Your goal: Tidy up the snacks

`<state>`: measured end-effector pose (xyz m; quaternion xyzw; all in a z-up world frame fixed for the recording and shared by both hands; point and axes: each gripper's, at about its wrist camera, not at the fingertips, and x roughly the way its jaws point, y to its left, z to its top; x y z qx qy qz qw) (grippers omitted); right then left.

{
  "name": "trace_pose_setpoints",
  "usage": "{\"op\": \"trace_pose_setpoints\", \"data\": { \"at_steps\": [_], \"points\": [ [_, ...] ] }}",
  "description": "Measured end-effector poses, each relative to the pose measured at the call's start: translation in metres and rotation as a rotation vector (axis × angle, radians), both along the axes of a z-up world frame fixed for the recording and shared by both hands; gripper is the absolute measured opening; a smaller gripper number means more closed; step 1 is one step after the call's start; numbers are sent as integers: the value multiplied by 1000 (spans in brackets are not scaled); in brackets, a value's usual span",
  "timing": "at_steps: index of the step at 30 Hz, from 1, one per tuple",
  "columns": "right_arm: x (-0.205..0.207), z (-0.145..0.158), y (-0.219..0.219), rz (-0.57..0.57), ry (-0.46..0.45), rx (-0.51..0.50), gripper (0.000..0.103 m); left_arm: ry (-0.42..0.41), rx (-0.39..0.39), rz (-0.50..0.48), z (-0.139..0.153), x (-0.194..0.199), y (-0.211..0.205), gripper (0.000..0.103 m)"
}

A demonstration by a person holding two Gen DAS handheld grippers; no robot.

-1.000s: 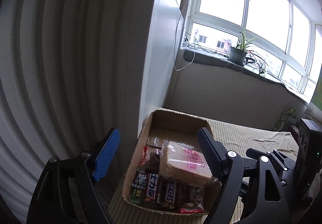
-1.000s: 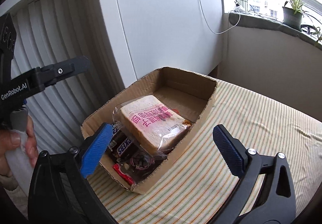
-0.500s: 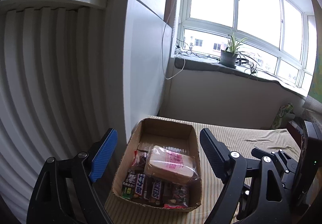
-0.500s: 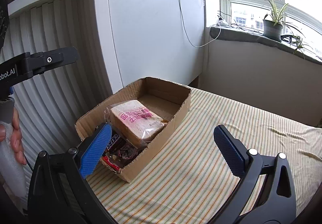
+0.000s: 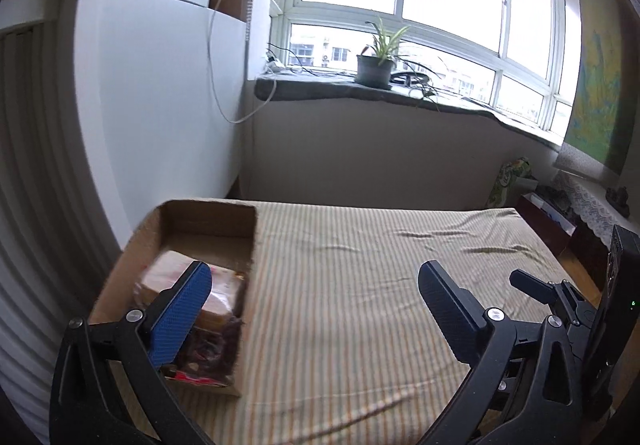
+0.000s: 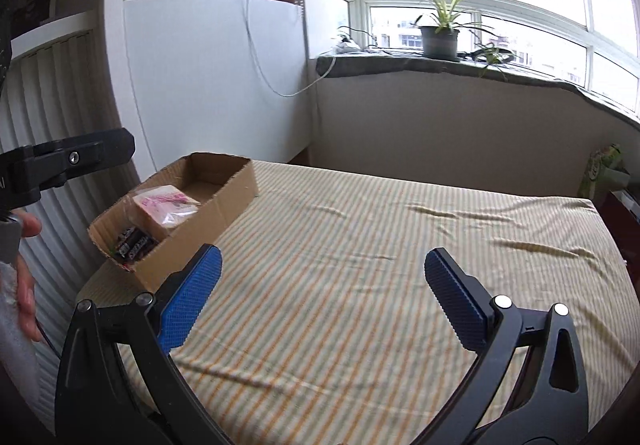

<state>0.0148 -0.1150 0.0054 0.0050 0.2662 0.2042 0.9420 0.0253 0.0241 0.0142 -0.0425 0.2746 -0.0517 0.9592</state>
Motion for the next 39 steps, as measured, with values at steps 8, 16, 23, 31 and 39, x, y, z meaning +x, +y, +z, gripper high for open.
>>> {"op": "trace_pose_setpoints", "data": {
  "at_steps": [8,16,23,31,39],
  "points": [
    [-18,-8,-91,-229,-9,-52,103,8,-7,-95,-11,-7,-58,103],
    [-24,0,-94,-238,-37,-10,103,24,49,-57,-16,-16,-60,103],
    [-25,2,-76,-217,-51,-29,103,19,63,-35,-21,-24,-53,103],
    [-26,4,-67,-203,-52,-59,103,24,53,-49,-23,-26,-50,103],
    [-23,3,-62,-191,-43,-68,103,30,59,-44,-24,-26,-50,103]
  ]
}}
